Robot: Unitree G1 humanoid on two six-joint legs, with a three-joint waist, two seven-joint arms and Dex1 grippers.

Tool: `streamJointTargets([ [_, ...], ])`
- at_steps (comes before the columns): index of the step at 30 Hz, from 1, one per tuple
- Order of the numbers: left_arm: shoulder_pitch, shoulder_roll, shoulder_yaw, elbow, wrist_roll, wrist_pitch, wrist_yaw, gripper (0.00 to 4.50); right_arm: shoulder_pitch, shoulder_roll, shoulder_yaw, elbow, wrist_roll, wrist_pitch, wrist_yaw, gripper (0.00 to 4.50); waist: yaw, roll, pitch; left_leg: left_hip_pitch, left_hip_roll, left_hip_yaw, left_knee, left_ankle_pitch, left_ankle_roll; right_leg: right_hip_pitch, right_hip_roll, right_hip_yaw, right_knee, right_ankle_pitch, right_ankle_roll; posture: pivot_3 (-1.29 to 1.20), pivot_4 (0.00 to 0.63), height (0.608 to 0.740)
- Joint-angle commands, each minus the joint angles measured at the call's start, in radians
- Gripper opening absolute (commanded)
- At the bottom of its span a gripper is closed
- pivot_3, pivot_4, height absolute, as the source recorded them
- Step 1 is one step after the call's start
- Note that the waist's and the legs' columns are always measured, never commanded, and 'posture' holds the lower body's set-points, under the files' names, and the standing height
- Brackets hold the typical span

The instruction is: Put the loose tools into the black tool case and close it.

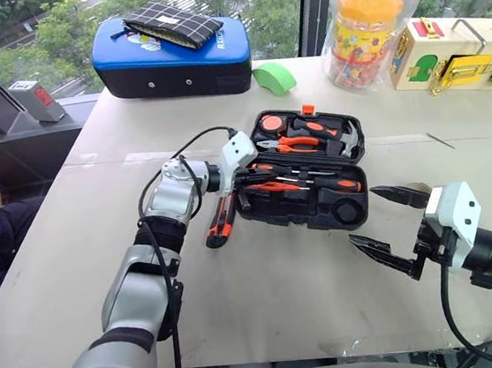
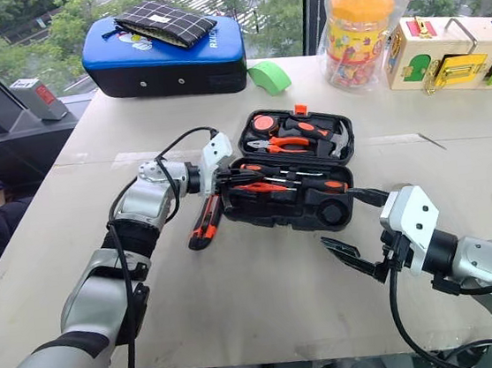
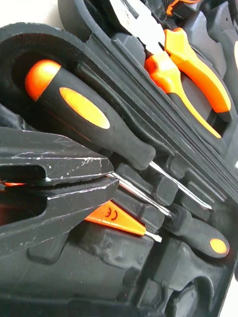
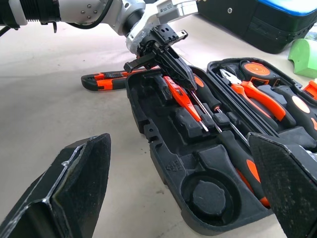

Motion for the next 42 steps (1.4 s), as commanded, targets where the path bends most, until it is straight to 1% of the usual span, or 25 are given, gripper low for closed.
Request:
streamJointTargets([
  [1, 0.030, 0.027, -0.026, -0.024, 0.050, -0.074, 0.007, 0.04, -0.001, 0.002, -0.007, -0.033, 0.007, -0.015, -0.008, 4.50, 0.000, 0.000, 0.000, 0.000, 0.000, 0.000, 0.000, 0.000, 0.000, 0.000, 0.000, 0.000, 0.000, 0.000, 0.000, 0.00, 0.150, 0.740],
  [5, 0.056, 0.045, -0.063, 0.002, 0.125, -0.163, 0.055, 0.04, -0.002, -0.002, -0.007, -0.029, 0.008, -0.015, -0.005, 4.50, 0.000, 0.000, 0.000, 0.001, 0.000, 0.000, 0.000, 0.000, 0.000, 0.000, 0.000, 0.000, 0.000, 0.000, 0.000, 0.00, 0.150, 0.740],
  [9, 0.065, 0.055, -0.079, 0.032, 0.170, -0.231, 0.095, 0.04, -0.006, -0.003, -0.005, -0.023, 0.008, -0.017, 0.001, 4.50, 0.000, 0.000, -0.002, 0.002, 0.000, 0.000, 0.000, 0.000, 0.000, 0.001, 0.000, 0.001, 0.000, 0.000, 0.000, 0.00, 0.150, 0.740],
  [13, 0.073, 0.077, -0.095, 0.055, 0.209, -0.372, 0.113, 0.04, -0.018, -0.003, 0.009, -0.011, 0.003, -0.021, 0.009, 4.50, 0.000, 0.000, -0.004, 0.002, 0.000, 0.000, 0.000, 0.000, 0.000, 0.001, 0.000, 0.002, 0.001, 0.000, 0.000, 0.00, 0.150, 0.740],
  [15, 0.085, 0.093, -0.106, 0.063, 0.231, -0.472, 0.131, 0.04, -0.029, -0.002, 0.017, -0.002, 0.002, -0.023, 0.015, 4.50, -0.001, 0.001, -0.005, 0.002, 0.000, 0.000, 0.000, 0.000, 0.000, 0.001, 0.000, 0.002, 0.001, 0.000, 0.000, 0.00, 0.150, 0.740],
  [16, 0.093, 0.090, -0.095, 0.062, 0.219, -0.474, 0.138, 0.04, -0.034, -0.002, 0.021, 0.003, 0.001, -0.025, 0.018, 4.50, -0.001, 0.001, -0.006, 0.003, 0.000, 0.000, 0.000, 0.000, 0.000, 0.001, 0.000, 0.002, 0.001, 0.000, 0.000, 0.00, 0.150, 0.740],
  [18, 0.107, 0.076, -0.054, 0.048, 0.170, -0.440, 0.149, 0.04, -0.041, -0.002, 0.028, 0.010, -0.003, -0.028, 0.021, 4.50, -0.001, 0.002, -0.006, 0.003, 0.000, 0.000, 0.000, 0.000, 0.000, 0.001, 0.000, 0.002, 0.001, 0.000, 0.000, 0.00, 0.150, 0.740],
  [20, 0.114, 0.045, 0.041, -0.018, 0.034, -0.275, 0.144, 0.04, -0.048, -0.002, 0.030, 0.012, 0.000, -0.028, 0.023, 4.50, -0.001, 0.002, -0.006, 0.003, 0.000, 0.000, 0.000, 0.000, 0.000, 0.001, 0.000, 0.002, 0.001, 0.000, 0.000, 0.00, 0.150, 0.740],
  [21, 0.116, 0.036, 0.072, -0.045, -0.010, -0.212, 0.143, 0.04, -0.050, -0.002, 0.030, 0.013, 0.002, -0.028, 0.024, 4.50, -0.001, 0.002, -0.006, 0.002, 0.000, 0.000, 0.000, 0.000, 0.000, 0.001, 0.000, 0.002, 0.001, 0.000, 0.000, 0.00, 0.150, 0.740],
  [22, 0.114, 0.044, 0.135, -0.097, -0.092, -0.086, 0.148, 0.04, -0.050, -0.003, 0.029, 0.013, 0.005, -0.028, 0.027, 4.50, -0.001, 0.001, -0.006, 0.002, 0.000, 0.000, 0.000, 0.000, 0.000, 0.001, 0.000, 0.001, 0.001, 0.000, 0.000, 0.00, 0.150, 0.740],
  [23, 0.114, 0.052, 0.176, -0.136, -0.142, 0.000, 0.153, 0.04, -0.049, -0.004, 0.029, 0.011, 0.007, -0.028, 0.029, 4.50, -0.002, 0.001, -0.005, 0.001, 0.000, 0.000, 0.000, 0.000, 0.000, 0.000, 0.000, 0.001, 0.001, 0.000, 0.000, 0.00, 0.150, 0.740],
  [24, 0.122, 0.075, 0.225, -0.196, -0.207, 0.121, 0.163, 0.27, -0.049, -0.004, 0.028, 0.013, 0.011, -0.029, 0.035, 4.50, -0.002, 0.000, -0.004, 0.000, 0.001, -0.001, 0.000, 0.000, 0.000, -0.001, 0.000, 0.001, 0.001, 0.000, 0.000, 0.00, 0.150, 0.740],
  [25, 0.148, 0.098, 0.272, -0.277, -0.253, 0.227, 0.195, 0.57, -0.050, -0.004, 0.026, 0.016, 0.013, -0.031, 0.040, 4.50, -0.004, -0.001, -0.004, 0.000, 0.001, -0.002, 0.000, 0.000, 0.000, -0.001, 0.000, 0.000, 0.001, 0.000, 0.000, 0.00, 0.150, 0.740],
  [26, 0.181, 0.117, 0.309, -0.361, -0.288, 0.332, 0.236, 0.78, -0.052, -0.006, 0.026, 0.021, 0.012, -0.034, 0.047, 4.50, -0.010, -0.001, -0.004, 0.000, 0.001, -0.003, 0.000, 0.000, 0.000, -0.001, 0.000, 0.000, 0.001, 0.000, 0.000, 0.00, 0.150, 0.740],
  [28, 0.276, 0.142, 0.379, -0.565, -0.345, 0.531, 0.349, 1.74, -0.063, -0.008, 0.026, 0.035, 0.009, -0.040, 0.057, 4.50, -0.024, 0.000, -0.005, 0.000, 0.002, -0.006, -0.001, 0.000, 0.000, -0.001, 0.000, -0.001, 0.001, 0.000, 0.000, 0.00, 0.150, 0.740],
  [29, 0.342, 0.159, 0.402, -0.680, -0.356, 0.620, 0.401, 2.38, -0.073, -0.008, 0.026, 0.043, 0.011, -0.040, 0.061, 4.50, -0.026, 0.001, -0.005, 0.001, 0.002, -0.007, -0.002, 0.000, 0.000, 0.000, 0.000, -0.001, 0.001, 0.000, 0.000, 0.00, 0.150, 0.740],
  [31, 0.468, 0.176, 0.444, -0.887, -0.386, 0.759, 0.487, 3.28, -0.091, -0.009, 0.031, 0.060, 0.014, -0.044, 0.072, 4.50, -0.028, 0.003, -0.006, 0.001, 0.003, -0.009, -0.003, 0.000, -0.001, 0.000, -0.002, -0.001, 0.002, 0.000, 0.000, 0.00, 0.150, 0.740],
  [33, 0.555, 0.174, 0.466, -1.042, -0.415, 0.858, 0.553, 4.24, -0.107, -0.011, 0.041, 0.077, 0.013, -0.048, 0.083, 4.50, -0.025, 0.002, -0.005, 0.001, 0.002, -0.011, -0.003, 0.000, -0.001, 0.000, -0.004, -0.002, 0.002, 0.000, 0.001, 0.00, 0.150, 0.740],
  [34, 0.600, 0.165, 0.463, -1.120, -0.428, 0.888, 0.581, 4.41, -0.117, -0.010, 0.049, 0.087, 0.013, -0.049, 0.090, 4.50, -0.020, 0.000, -0.003, 0.000, 0.002, -0.012, -0.002, 0.000, -0.001, 0.000, -0.005, -0.002, 0.001, 0.000, 0.001, 0.00, 0.150, 0.740],
  [36, 0.673, 0.155, 0.437, -1.235, -0.426, 0.928, 0.636, 4.41, -0.136, -0.011, 0.063, 0.104, 0.011, -0.050, 0.105, 4.50, -0.009, 0.000, -0.002, 0.000, 0.001, -0.014, -0.001, 0.000, -0.001, 0.002, -0.006, -0.003, 0.001, -0.001, 0.001, 0.00, 0.150, 0.740],
  [37, 0.705, 0.166, 0.411, -1.271, -0.401, 0.914, 0.655, 4.41, -0.144, -0.011, 0.067, 0.111, 0.011, -0.051, 0.110, 4.50, -0.004, 0.000, -0.001, 0.002, 0.000, -0.016, -0.001, 0.001, -0.002, 0.005, -0.007, -0.003, 0.000, -0.001, 0.001, 0.00, 0.150, 0.740],
  [39, 0.740, 0.147, 0.387, -1.309, -0.370, 0.923, 0.721, 4.41, -0.157, -0.013, 0.069, 0.122, 0.013, -0.052, 0.119, 4.50, 0.000, 0.001, 0.000, 0.004, -0.001, -0.016, 0.000, 0.001, -0.002, 0.008, -0.007, -0.003, 0.000, -0.001, 0.000, 0.00, 0.150, 0.740],
  [42, 0.752, 0.115, 0.324, -1.306, -0.309, 0.913, 0.819, 4.41, -0.168, -0.020, 0.069, 0.137, 0.012, -0.053, 0.138, 4.50, 0.002, 0.002, 0.002, 0.013, -0.003, -0.016, -0.001, 0.001, -0.002, 0.016, -0.007, -0.002, -0.001, -0.001, 0.000, 0.00, 0.150, 0.740],
])
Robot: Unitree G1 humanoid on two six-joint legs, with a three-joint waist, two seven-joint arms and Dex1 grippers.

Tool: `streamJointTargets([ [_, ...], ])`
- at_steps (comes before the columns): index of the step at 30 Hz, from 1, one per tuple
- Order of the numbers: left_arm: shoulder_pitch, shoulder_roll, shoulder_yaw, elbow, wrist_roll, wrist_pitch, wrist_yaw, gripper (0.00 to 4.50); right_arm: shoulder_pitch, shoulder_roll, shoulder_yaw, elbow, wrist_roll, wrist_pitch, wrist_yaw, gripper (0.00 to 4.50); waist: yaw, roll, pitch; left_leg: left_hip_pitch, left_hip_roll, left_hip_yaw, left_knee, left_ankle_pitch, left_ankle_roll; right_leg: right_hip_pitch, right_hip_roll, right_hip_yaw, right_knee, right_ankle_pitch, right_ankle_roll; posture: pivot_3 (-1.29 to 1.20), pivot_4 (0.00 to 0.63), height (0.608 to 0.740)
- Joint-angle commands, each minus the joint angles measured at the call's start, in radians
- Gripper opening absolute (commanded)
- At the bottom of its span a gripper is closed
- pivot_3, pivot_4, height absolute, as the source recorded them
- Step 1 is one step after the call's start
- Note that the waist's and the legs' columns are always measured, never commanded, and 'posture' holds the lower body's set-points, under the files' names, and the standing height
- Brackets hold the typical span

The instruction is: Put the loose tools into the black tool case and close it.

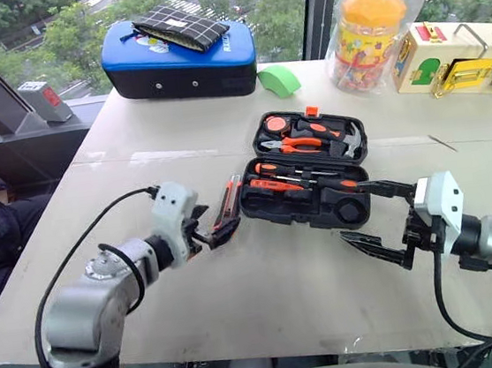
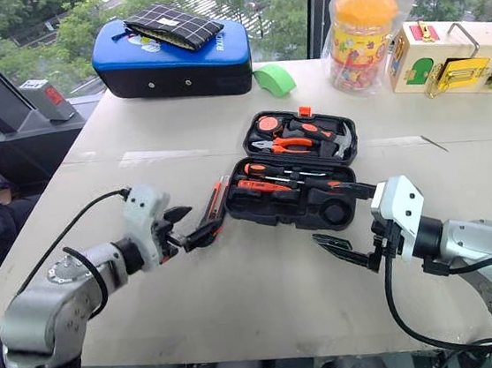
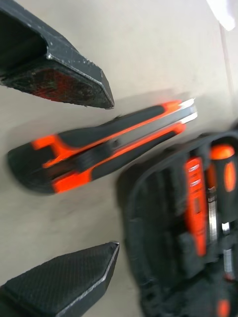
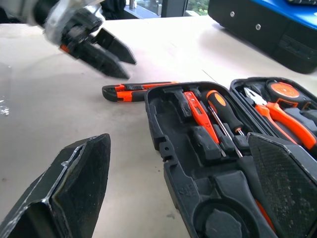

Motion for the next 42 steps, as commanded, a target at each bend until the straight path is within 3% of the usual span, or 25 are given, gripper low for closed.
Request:
streamJointTargets([
  [1, -0.004, -0.027, -0.064, -0.021, 0.072, -0.017, 0.106, 4.41, -0.020, -0.015, -0.009, 0.005, 0.012, -0.019, 0.022, 4.50, 0.000, -0.001, 0.000, 0.000, 0.000, 0.000, 0.000, 0.000, 0.000, 0.000, 0.000, 0.000, 0.000, 0.000, 0.000, 0.00, 0.150, 0.740],
  [5, 0.006, -0.063, -0.152, 0.108, 0.159, -0.118, 0.153, 4.41, -0.022, -0.030, -0.025, 0.006, 0.021, -0.014, 0.035, 4.50, -0.002, 0.000, 0.001, 0.000, 0.000, 0.000, -0.002, 0.000, 0.000, -0.001, 0.002, 0.000, -0.001, 0.000, 0.000, 0.00, 0.150, 0.740],
  [8, 0.014, -0.071, -0.175, 0.159, 0.167, -0.167, 0.130, 3.64, -0.014, -0.038, -0.032, 0.002, 0.024, -0.013, 0.039, 4.50, -0.001, 0.001, 0.001, 0.000, 0.001, -0.001, -0.003, 0.000, 0.000, -0.001, 0.002, 0.000, -0.001, 0.000, 0.000, 0.00, 0.150, 0.740],
  [12, 0.037, -0.065, -0.166, 0.189, 0.180, -0.232, 0.113, 1.82, -0.006, -0.042, -0.039, -0.004, 0.026, -0.011, 0.037, 4.50, -0.001, 0.002, 0.002, 0.000, 0.000, -0.001, -0.003, 0.000, 0.000, -0.001, 0.001, 0.000, -0.002, 0.000, 0.000, 0.00, 0.150, 0.740],
  [13, 0.040, -0.066, -0.149, 0.192, 0.178, -0.245, 0.113, 1.68, -0.004, -0.042, -0.041, -0.006, 0.027, -0.011, 0.036, 4.50, -0.001, 0.002, 0.002, 0.000, 0.000, 0.000, -0.003, 0.000, 0.000, -0.001, 0.000, 0.000, -0.002, 0.000, 0.000, 0.00, 0.150, 0.740],
  [18, -0.013, -0.062, 0.005, 0.231, 0.155, -0.387, 0.101, 1.68, 0.015, -0.037, -0.046, -0.017, 0.025, -0.011, 0.024, 4.50, -0.003, 0.001, 0.003, 0.000, 0.001, 0.000, -0.003, 0.000, 0.000, -0.001, 0.000, 0.000, -0.002, 0.000, 0.000, 0.00, 0.150, 0.740],
  [22, -0.135, 0.055, -0.055, 0.322, 0.082, -0.609, -0.253, 1.68, 0.034, -0.034, -0.054, -0.026, 0.027, -0.010, 0.011, 4.50, 0.004, 0.000, 0.006, -0.002, 0.001, -0.004, -0.003, 0.000, 0.000, -0.002, 0.002, -0.004, -0.002, 0.000, -0.001, 0.00, 0.150, 0.740],
  [24, -0.248, 0.137, -0.162, 0.473, 0.109, -0.774, -0.538, 1.68, 0.051, -0.040, -0.079, -0.034, 0.038, -0.004, 0.009, 4.50, 0.005, 0.001, 0.006, -0.003, 0.000, -0.004, -0.003, 0.000, 0.000, -0.002, 0.000, -0.008, -0.004, -0.001, -0.001, 0.00, 0.150, 0.740],
  [27, -0.421, 0.177, -0.282, 0.722, 0.189, -1.015, -0.795, 1.68, 0.079, -0.056, -0.124, -0.047, 0.052, 0.004, 0.013, 4.50, 0.002, 0.003, 0.006, -0.004, -0.007, -0.003, -0.003, 0.000, 0.000, -0.001, -0.001, -0.008, -0.006, -0.001, -0.001, 0.00, 0.150, 0.740],
  [31, -0.661, 0.107, -0.402, 1.078, 0.278, -1.303, -1.010, 1.68, 0.135, -0.076, -0.203, -0.076, 0.069, 0.017, 0.012, 4.50, -0.002, 0.003, 0.006, -0.007, -0.007, -0.004, -0.002, 0.000, 0.000, -0.003, 0.001, -0.008, -0.007, -0.001, -0.001, 0.00, 0.150, 0.740],
  [35, -0.827, -0.004, -0.461, 1.355, 0.358, -1.493, -1.074, 1.68, 0.194, -0.071, -0.254, -0.116, 0.075, 0.024, -0.007, 4.50, 0.004, 0.002, 0.007, -0.013, -0.007, -0.006, 0.000, 0.000, 0.001, -0.004, 0.003, -0.012, -0.010, 0.000, 0.000, 0.00, 0.150, 0.740],
  [42, -0.942, -0.100, -0.505, 1.576, 0.440, -1.628, -1.141, 1.68, 0.298, -0.041, -0.299, -0.181, 0.072, 0.018, -0.040, 4.50, -0.005, 0.002, 0.006, -0.014, -0.008, -0.009, -0.001, -0.001, 0.003, -0.004, 0.004, -0.009, -0.014, 0.000, 0.000, 0.00, 0.150, 0.740],
])
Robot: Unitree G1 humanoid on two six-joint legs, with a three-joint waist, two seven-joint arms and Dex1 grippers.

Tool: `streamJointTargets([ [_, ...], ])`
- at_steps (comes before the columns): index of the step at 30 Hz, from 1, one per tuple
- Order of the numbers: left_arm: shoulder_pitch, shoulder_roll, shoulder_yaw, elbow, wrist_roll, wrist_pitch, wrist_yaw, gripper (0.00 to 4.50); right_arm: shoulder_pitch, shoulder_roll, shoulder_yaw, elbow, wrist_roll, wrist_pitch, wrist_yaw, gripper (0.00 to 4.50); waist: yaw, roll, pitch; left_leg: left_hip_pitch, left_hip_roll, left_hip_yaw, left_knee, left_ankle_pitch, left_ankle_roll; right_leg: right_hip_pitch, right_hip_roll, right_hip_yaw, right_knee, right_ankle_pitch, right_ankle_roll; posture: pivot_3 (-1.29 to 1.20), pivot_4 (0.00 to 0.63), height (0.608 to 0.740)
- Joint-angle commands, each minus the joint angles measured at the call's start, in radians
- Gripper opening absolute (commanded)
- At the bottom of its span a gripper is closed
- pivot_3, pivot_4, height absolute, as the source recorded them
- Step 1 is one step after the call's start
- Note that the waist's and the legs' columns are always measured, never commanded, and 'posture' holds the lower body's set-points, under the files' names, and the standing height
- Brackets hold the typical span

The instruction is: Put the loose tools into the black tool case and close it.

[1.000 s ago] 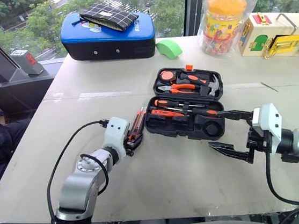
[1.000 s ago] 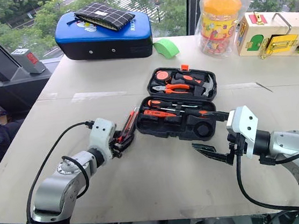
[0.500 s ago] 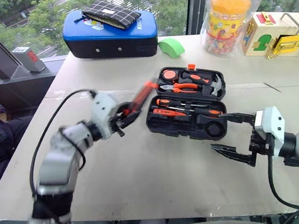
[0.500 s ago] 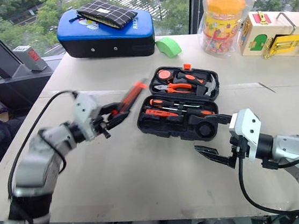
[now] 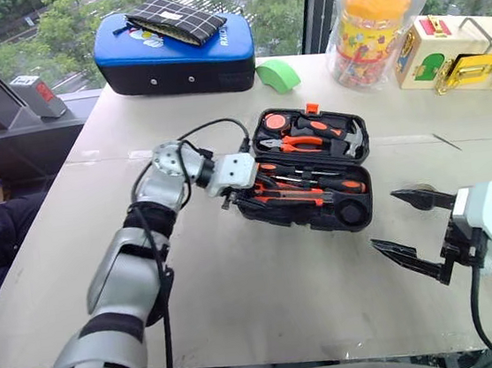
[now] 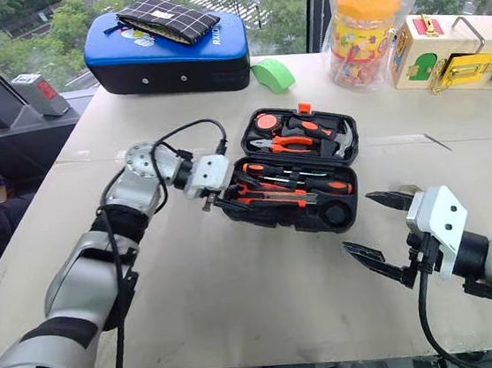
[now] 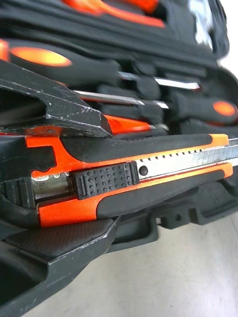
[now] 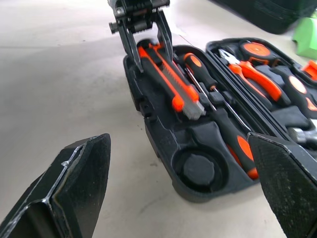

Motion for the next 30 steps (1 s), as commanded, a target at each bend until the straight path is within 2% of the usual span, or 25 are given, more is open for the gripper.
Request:
streamJointTargets([
  [1, -0.040, -0.005, -0.010, 0.063, 0.042, -0.085, -0.022, 1.68, 0.039, 0.013, -0.047, -0.048, -0.003, -0.027, -0.010, 4.50, 0.001, 0.000, 0.000, 0.000, 0.000, 0.000, 0.000, 0.000, 0.000, 0.000, 0.000, 0.000, 0.000, 0.000, 0.000, 0.00, 0.150, 0.740],
  [8, -0.063, -0.014, -0.024, 0.144, 0.113, -0.145, 0.010, 1.68, 0.098, 0.011, -0.114, -0.050, 0.005, -0.044, 0.020, 4.50, 0.004, -0.001, 0.000, 0.001, 0.000, -0.001, 0.001, 0.000, 0.000, 0.001, 0.000, 0.001, 0.001, 0.000, 0.000, 0.00, 0.150, 0.740],
  [15, -0.074, -0.025, -0.022, 0.198, 0.130, -0.193, -0.001, 1.68, 0.140, -0.017, -0.229, 0.023, 0.011, -0.089, 0.128, 4.50, 0.003, 0.000, -0.001, 0.003, 0.000, -0.001, 0.001, 0.000, 0.000, 0.002, 0.000, 0.001, 0.002, 0.000, 0.000, 0.00, 0.150, 0.740],
  [17, -0.080, -0.029, -0.018, 0.207, 0.127, -0.158, -0.013, 2.70, 0.135, -0.021, -0.233, 0.033, 0.013, -0.091, 0.138, 4.50, 0.002, 0.000, -0.001, 0.003, 0.000, -0.001, 0.001, 0.000, 0.000, 0.002, 0.000, 0.001, 0.002, 0.000, 0.000, 0.00, 0.150, 0.740],
  [18, -0.082, -0.031, -0.014, 0.208, 0.127, -0.157, -0.007, 2.91, 0.133, -0.022, -0.232, 0.035, 0.013, -0.091, 0.140, 4.50, 0.002, 0.000, -0.001, 0.003, 0.000, -0.001, 0.001, 0.000, 0.000, 0.002, 0.001, 0.001, 0.002, 0.000, 0.000, 0.00, 0.150, 0.740],
  [21, -0.086, -0.024, -0.001, 0.190, 0.082, -0.103, -0.015, 4.27, 0.127, -0.020, -0.226, 0.032, 0.014, -0.089, 0.139, 4.50, 0.001, 0.000, -0.001, 0.003, 0.000, -0.001, 0.000, 0.000, 0.000, 0.002, 0.001, 0.001, 0.002, 0.000, 0.001, 0.00, 0.150, 0.740],
  [22, -0.089, -0.020, 0.008, 0.177, 0.055, -0.068, -0.020, 4.39, 0.126, -0.018, -0.224, 0.030, 0.013, -0.089, 0.139, 4.50, 0.000, 0.000, -0.001, 0.003, 0.000, -0.001, 0.000, 0.000, 0.000, 0.002, 0.002, 0.001, 0.002, 0.000, 0.001, 0.00, 0.150, 0.740],
  [25, -0.094, 0.030, 0.001, 0.062, -0.136, 0.179, -0.023, 4.39, 0.119, -0.012, -0.200, 0.034, 0.003, -0.093, 0.134, 4.50, -0.001, 0.000, 0.000, 0.002, 0.000, -0.003, 0.000, 0.000, 0.000, 0.001, 0.003, 0.001, 0.003, 0.000, 0.001, 0.00, 0.150, 0.740],
  [28, -0.072, 0.041, 0.031, -0.058, -0.238, 0.429, -0.023, 3.57, 0.087, -0.011, -0.160, 0.039, -0.004, -0.091, 0.117, 4.50, 0.001, 0.000, 0.000, 0.002, 0.000, -0.006, 0.001, 0.000, 0.000, 0.000, 0.002, 0.001, 0.006, -0.001, 0.001, 0.00, 0.150, 0.740],
  [29, -0.051, 0.034, 0.051, -0.094, -0.233, 0.462, -0.010, 3.00, 0.075, -0.011, -0.148, 0.039, -0.004, -0.088, 0.111, 4.50, 0.003, 0.000, 0.000, 0.003, 0.000, -0.007, 0.001, 0.000, 0.000, 0.000, 0.002, 0.001, 0.007, -0.001, 0.001, 0.00, 0.150, 0.740],
  [30, -0.034, 0.030, 0.062, -0.125, -0.226, 0.479, 0.003, 2.69, 0.067, -0.011, -0.141, 0.039, -0.005, -0.085, 0.108, 4.50, 0.004, 0.000, 0.000, 0.003, -0.001, -0.007, 0.001, 0.000, 0.000, 0.000, 0.001, 0.001, 0.008, -0.001, 0.001, 0.00, 0.150, 0.740],
])
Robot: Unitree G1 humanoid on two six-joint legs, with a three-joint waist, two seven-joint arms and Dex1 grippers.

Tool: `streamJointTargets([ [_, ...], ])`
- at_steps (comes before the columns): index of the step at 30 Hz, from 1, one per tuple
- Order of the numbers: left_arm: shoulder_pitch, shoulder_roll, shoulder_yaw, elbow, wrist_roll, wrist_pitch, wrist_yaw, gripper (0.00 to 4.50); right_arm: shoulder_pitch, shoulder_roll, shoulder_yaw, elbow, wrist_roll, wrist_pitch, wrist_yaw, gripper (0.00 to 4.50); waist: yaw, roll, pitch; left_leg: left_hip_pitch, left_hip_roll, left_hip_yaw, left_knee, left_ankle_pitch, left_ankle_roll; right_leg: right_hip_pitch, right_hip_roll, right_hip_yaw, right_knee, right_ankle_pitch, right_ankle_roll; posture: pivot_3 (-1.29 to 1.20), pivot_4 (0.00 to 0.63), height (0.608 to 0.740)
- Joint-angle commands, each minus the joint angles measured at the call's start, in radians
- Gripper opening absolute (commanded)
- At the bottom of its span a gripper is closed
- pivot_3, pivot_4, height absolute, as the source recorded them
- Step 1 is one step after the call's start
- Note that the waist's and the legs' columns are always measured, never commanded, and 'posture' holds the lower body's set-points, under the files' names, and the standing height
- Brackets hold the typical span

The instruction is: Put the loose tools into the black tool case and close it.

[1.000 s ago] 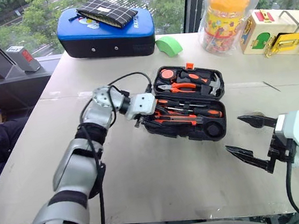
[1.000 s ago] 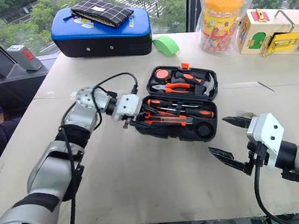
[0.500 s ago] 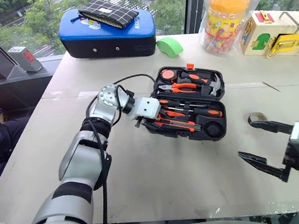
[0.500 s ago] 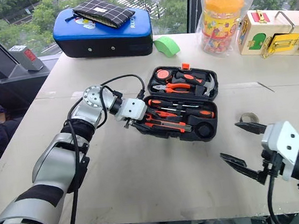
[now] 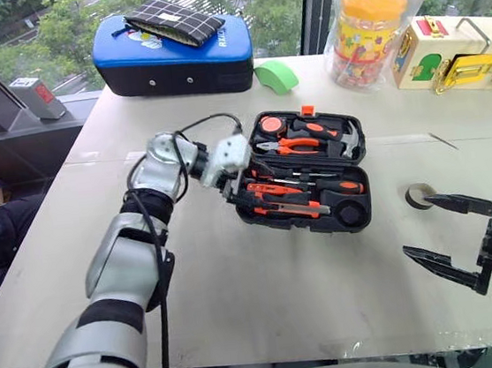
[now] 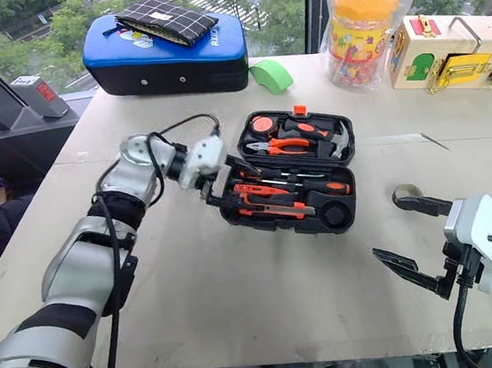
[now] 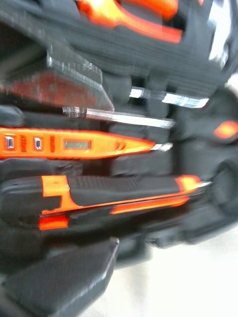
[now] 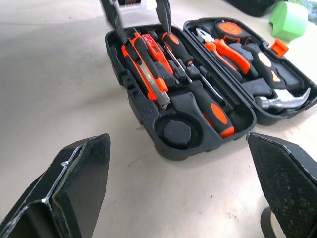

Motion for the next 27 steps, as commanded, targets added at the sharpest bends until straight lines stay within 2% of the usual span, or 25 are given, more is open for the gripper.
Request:
streamJointTargets([
  [1, 0.066, -0.017, 0.062, -0.170, -0.036, 0.147, 0.055, 2.24, -0.032, -0.002, 0.027, -0.012, 0.003, -0.008, -0.020, 4.50, 0.002, 0.001, -0.001, 0.000, -0.001, 0.000, 0.000, 0.000, 0.000, 0.000, -0.001, 0.000, 0.000, 0.000, 0.000, 0.00, 0.150, 0.740],
  [3, 0.117, -0.023, 0.077, -0.261, -0.029, 0.195, 0.104, 1.25, -0.039, -0.004, 0.030, -0.015, 0.005, -0.003, -0.024, 4.50, 0.002, 0.002, -0.001, 0.001, -0.003, 0.000, 0.001, 0.000, 0.000, 0.000, -0.002, 0.001, 0.001, 0.000, 0.001, 0.00, 0.150, 0.740],
  [4, 0.149, -0.024, 0.079, -0.308, -0.018, 0.204, 0.132, 0.96, -0.039, -0.004, 0.029, -0.016, 0.005, -0.002, -0.024, 4.50, 0.001, 0.001, -0.001, 0.001, -0.003, 0.000, 0.001, 0.000, 0.000, 0.000, -0.002, 0.001, 0.001, 0.000, 0.001, 0.00, 0.150, 0.740],
  [6, 0.220, -0.014, 0.068, -0.406, 0.003, 0.244, 0.173, 0.04, -0.038, -0.005, 0.027, -0.017, 0.004, -0.001, -0.025, 4.50, 0.001, 0.001, -0.001, 0.001, -0.003, -0.001, 0.001, 0.000, 0.000, 0.000, -0.002, 0.001, 0.003, 0.000, 0.001, 0.00, 0.150, 0.740],
  [10, 0.332, -0.006, 0.019, -0.464, 0.133, 0.173, 0.294, 0.04, -0.031, -0.004, 0.018, -0.025, 0.006, 0.003, -0.029, 4.50, 0.002, 0.001, -0.001, 0.001, -0.002, -0.002, 0.001, 0.000, 0.000, 0.000, -0.002, 0.001, 0.004, -0.001, 0.001, 0.00, 0.150, 0.740],
  [14, 0.359, -0.025, -0.023, -0.439, 0.203, 0.130, 0.344, 0.04, -0.025, -0.006, 0.011, -0.024, 0.008, 0.002, -0.028, 4.50, 0.004, 0.002, -0.003, 0.003, -0.003, -0.003, 0.001, 0.000, 0.000, 0.002, -0.002, 0.001, 0.003, -0.001, 0.001, 0.00, 0.150, 0.740],
  [16, 0.356, -0.040, -0.029, -0.424, 0.204, 0.157, 0.350, 0.04, -0.021, -0.006, 0.007, -0.020, 0.008, -0.002, -0.024, 4.50, 0.004, 0.003, -0.004, 0.004, -0.005, -0.002, 0.001, 0.000, 0.000, 0.003, -0.003, 0.002, 0.004, -0.001, 0.001, 0.00, 0.150, 0.740],
  [20, 0.349, -0.041, -0.044, -0.391, 0.238, 0.084, 0.343, 0.04, -0.016, -0.005, 0.014, -0.019, 0.001, -0.008, -0.023, 4.50, 0.003, 0.003, -0.004, 0.004, -0.005, -0.001, 0.002, 0.000, 0.000, 0.003, -0.003, 0.003, 0.004, -0.001, 0.001, 0.00, 0.150, 0.740],
  [24, 0.339, -0.051, -0.054, -0.347, 0.274, 0.088, 0.379, 0.04, -0.015, 0.006, 0.047, -0.027, -0.006, -0.007, -0.038, 4.50, 0.003, 0.003, -0.005, 0.004, -0.005, -0.002, 0.001, 0.000, 0.000, 0.003, -0.003, 0.002, 0.004, -0.001, 0.001, 0.00, 0.150, 0.740],
  [27, 0.345, -0.079, -0.039, -0.365, 0.247, 0.075, 0.382, 0.04, -0.019, 0.023, 0.070, -0.034, -0.007, 0.004, -0.067, 4.50, 0.006, 0.006, -0.008, 0.004, -0.005, -0.002, 0.001, 0.000, 0.000, 0.003, -0.003, 0.002, 0.004, -0.001, 0.001, 0.00, 0.150, 0.740],
])
